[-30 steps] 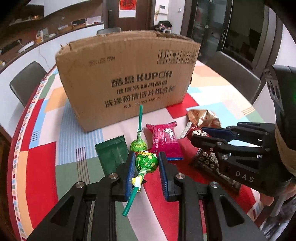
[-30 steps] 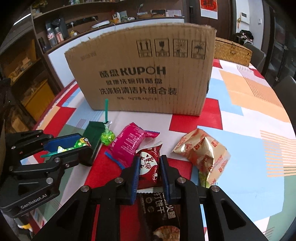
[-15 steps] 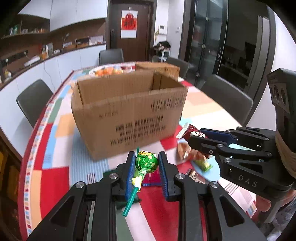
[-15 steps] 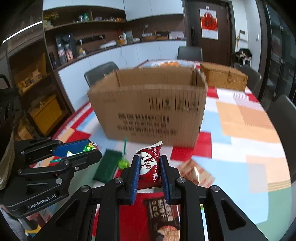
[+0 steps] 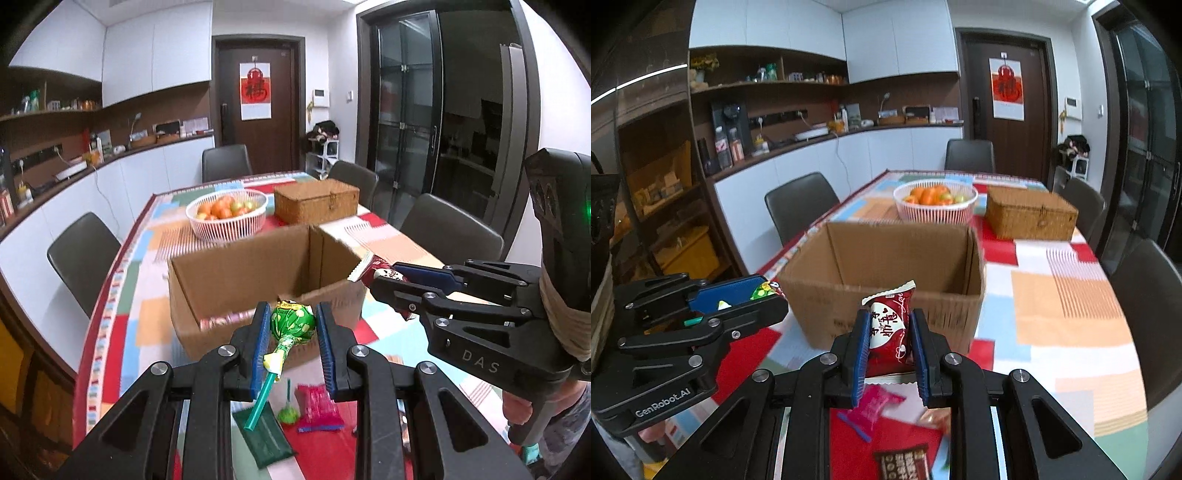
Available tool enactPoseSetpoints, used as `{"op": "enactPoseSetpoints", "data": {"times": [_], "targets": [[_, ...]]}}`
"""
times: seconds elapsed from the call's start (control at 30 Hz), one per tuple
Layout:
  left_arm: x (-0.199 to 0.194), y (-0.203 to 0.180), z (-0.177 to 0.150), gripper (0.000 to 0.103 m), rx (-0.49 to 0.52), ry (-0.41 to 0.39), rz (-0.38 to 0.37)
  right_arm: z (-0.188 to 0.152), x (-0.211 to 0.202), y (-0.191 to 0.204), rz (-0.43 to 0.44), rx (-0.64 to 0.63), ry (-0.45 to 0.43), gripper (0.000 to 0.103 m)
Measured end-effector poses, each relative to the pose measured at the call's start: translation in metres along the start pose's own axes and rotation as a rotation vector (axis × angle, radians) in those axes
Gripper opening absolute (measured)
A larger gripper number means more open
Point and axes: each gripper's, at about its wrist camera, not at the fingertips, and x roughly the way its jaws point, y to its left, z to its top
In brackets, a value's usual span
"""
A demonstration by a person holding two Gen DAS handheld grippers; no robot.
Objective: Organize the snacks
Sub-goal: 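Carry the lollipop and red-white packet over the box and open both grippers inside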
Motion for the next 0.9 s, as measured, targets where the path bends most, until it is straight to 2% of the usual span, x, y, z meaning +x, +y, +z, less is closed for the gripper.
{"op": "enactPoseSetpoints", "data": {"times": [0.33, 0.67, 0.9], "targets": [[0.014, 0.013, 0.038, 0.026, 0.005, -0.012, 0.035, 0.045, 0.008, -0.011, 0.001, -0.007, -0.025, 0.023], [0.055, 0.041, 0.061, 0.026, -0.023, 0.056, 0.036, 0.076, 0.041, -0.020, -0.013, -0.035, 0.016, 0.023], [0.090, 0.058, 0.063, 0.026, -0.052, 0.104, 0.025, 0.081, 0.073, -0.020, -0.004, -0.042, 0.061, 0.023]]}}
